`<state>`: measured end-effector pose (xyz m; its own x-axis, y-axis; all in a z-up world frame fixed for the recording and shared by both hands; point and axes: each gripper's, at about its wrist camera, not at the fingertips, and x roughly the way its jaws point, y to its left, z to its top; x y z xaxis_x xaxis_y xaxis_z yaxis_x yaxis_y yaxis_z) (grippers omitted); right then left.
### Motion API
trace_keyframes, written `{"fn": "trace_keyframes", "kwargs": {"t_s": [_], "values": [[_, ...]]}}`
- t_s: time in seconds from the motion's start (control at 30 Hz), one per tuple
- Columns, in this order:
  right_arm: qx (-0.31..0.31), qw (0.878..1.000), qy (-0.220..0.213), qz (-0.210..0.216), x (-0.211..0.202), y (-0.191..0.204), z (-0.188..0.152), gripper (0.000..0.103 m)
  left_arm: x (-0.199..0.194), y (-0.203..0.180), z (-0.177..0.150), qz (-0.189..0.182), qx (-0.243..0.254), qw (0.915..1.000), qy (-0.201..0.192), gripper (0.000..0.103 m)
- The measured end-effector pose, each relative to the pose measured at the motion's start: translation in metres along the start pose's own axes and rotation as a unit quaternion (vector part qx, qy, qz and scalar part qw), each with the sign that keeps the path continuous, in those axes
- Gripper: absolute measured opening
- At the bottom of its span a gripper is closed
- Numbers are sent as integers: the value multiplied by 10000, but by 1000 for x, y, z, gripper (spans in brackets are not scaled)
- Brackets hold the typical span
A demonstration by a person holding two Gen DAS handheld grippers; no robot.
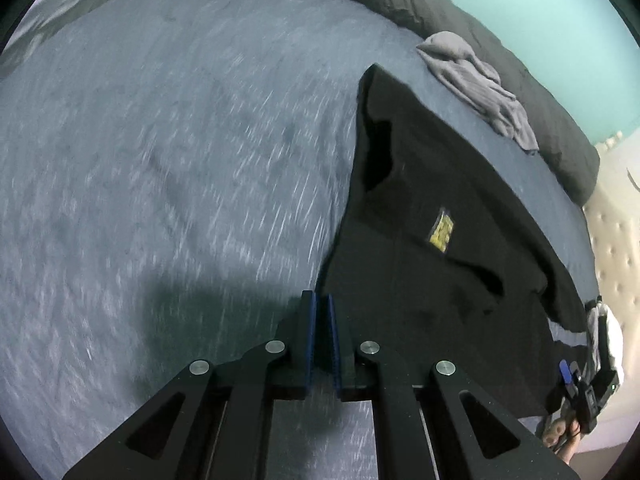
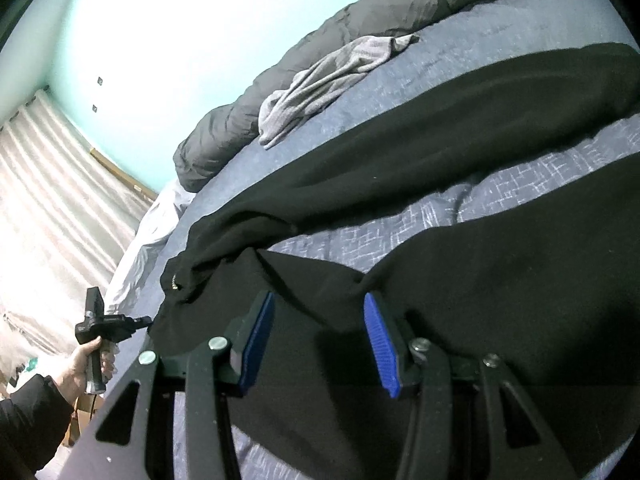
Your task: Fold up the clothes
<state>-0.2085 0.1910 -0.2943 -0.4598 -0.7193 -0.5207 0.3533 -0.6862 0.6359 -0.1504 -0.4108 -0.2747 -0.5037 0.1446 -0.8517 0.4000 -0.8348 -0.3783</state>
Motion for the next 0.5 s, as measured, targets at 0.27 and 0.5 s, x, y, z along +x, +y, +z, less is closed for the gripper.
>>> {"fn": "trace_keyframes", "kwargs": {"t_s": [0.27,0.5], "values": [[-6,9997,-107,-225,-29,-4,-7,48,-17,1,-26,-55,-298,9994,-157,9],[-19,9990,-109,-440,-36,-8,-7,48,-10,-12,-39,-58,-272,9996,-46,9]]}}
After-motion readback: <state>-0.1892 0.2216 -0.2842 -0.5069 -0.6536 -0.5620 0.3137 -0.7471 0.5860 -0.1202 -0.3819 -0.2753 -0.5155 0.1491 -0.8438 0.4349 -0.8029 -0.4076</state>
